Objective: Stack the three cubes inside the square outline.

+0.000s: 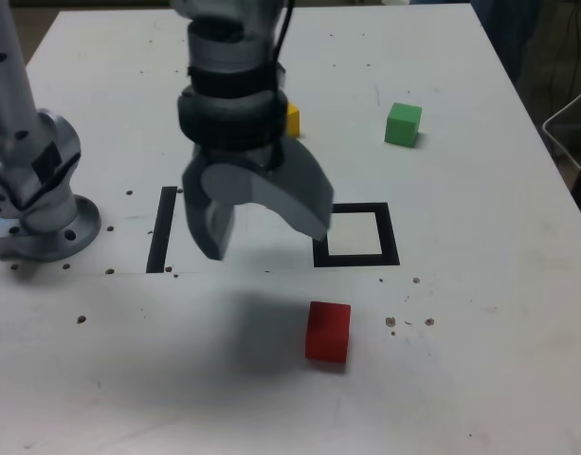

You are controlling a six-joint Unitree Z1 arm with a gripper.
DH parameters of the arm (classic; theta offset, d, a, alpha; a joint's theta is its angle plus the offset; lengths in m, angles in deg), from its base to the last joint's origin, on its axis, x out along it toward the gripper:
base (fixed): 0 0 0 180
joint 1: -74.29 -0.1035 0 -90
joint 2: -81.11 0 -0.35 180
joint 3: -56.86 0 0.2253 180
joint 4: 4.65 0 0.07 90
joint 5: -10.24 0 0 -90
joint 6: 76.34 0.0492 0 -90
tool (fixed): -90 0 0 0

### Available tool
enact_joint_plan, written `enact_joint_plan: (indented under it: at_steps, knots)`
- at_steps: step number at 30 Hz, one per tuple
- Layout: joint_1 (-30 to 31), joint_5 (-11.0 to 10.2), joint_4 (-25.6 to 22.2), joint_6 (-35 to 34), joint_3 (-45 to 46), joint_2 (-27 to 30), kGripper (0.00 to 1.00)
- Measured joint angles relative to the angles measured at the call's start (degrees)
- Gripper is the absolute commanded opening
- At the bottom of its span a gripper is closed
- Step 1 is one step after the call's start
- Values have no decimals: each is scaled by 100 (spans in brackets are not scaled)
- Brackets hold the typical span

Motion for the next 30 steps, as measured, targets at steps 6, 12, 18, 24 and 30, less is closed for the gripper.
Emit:
enact_joint_plan:
  at_steps: [6,12,18,24,30]
  knots:
    - [236,181,59,-186,-310,-343,99]
    - [476,316,218,-404,-560,-752,99]
    - [566,343,272,-477,-683,-1086,94]
    - [566,332,337,-477,-697,-1286,87]
    - [566,148,476,-476,-698,-1470,84]
